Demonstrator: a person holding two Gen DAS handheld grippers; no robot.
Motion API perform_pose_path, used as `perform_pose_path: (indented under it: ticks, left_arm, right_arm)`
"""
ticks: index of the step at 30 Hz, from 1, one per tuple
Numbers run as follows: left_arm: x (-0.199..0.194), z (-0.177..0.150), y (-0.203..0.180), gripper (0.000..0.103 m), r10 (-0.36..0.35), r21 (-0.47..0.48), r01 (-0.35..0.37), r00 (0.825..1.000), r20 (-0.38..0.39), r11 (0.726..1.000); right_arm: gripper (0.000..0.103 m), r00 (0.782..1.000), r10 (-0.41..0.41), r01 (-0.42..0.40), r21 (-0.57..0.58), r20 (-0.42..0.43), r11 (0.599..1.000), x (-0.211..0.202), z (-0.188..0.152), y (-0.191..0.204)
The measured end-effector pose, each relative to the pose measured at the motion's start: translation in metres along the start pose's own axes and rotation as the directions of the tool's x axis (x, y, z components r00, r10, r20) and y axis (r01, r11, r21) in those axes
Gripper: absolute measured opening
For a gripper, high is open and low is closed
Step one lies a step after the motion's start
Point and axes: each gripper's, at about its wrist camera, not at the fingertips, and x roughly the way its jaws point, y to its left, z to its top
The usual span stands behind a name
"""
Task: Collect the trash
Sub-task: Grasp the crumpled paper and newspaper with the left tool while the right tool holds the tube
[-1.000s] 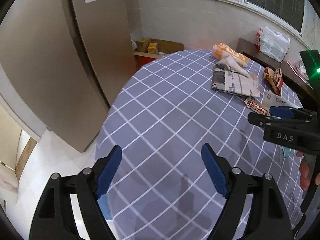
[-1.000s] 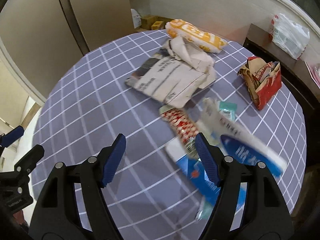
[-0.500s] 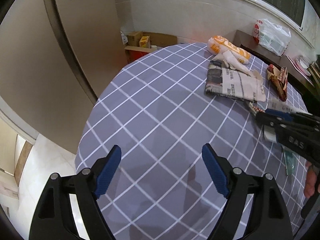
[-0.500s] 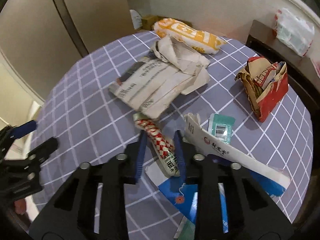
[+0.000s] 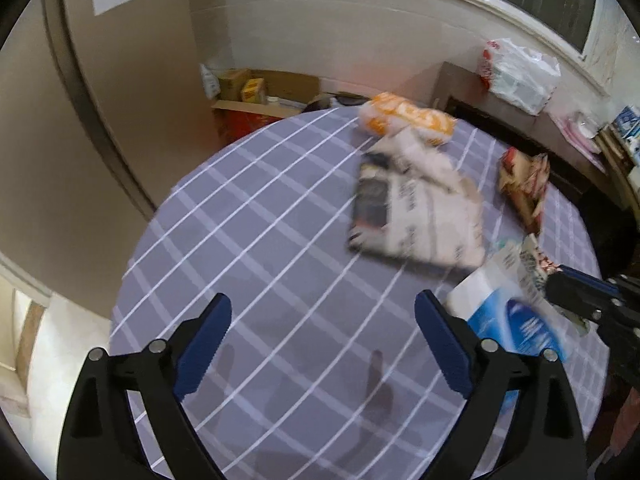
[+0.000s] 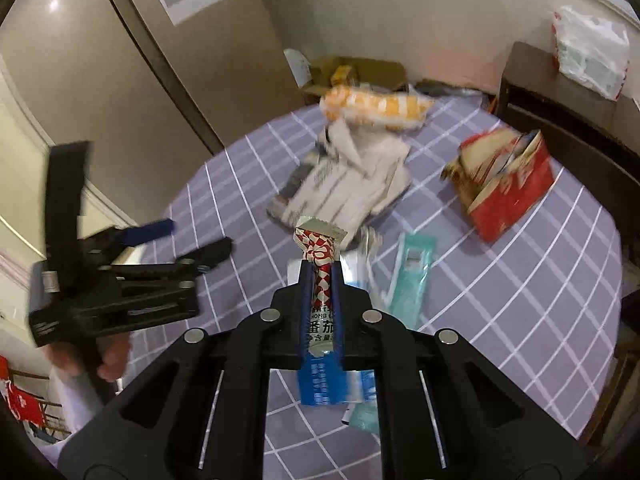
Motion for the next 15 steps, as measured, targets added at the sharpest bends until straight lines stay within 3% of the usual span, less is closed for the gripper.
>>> perform_pose_path:
  ticks: [7, 15]
  left_arm:
    - [0.026, 0.047, -0.028, 0.092, -0.067, 0.009, 0.067, 0.998, -0.021, 0.998]
    - [0.081, 0.103, -0.052, 0.092, -0.029, 0.026, 0.031, 0.996, -0.088, 0.999]
  right_arm:
    - [0.010, 0.996, -0.071, 0.070, 0.018, 0.045, 0.997, -0.009, 0.032, -0.025]
    - [0.010, 0.992, -0.127, 0.127, 0.056, 0.003, 0.990, 0.023, 0.065, -0.065]
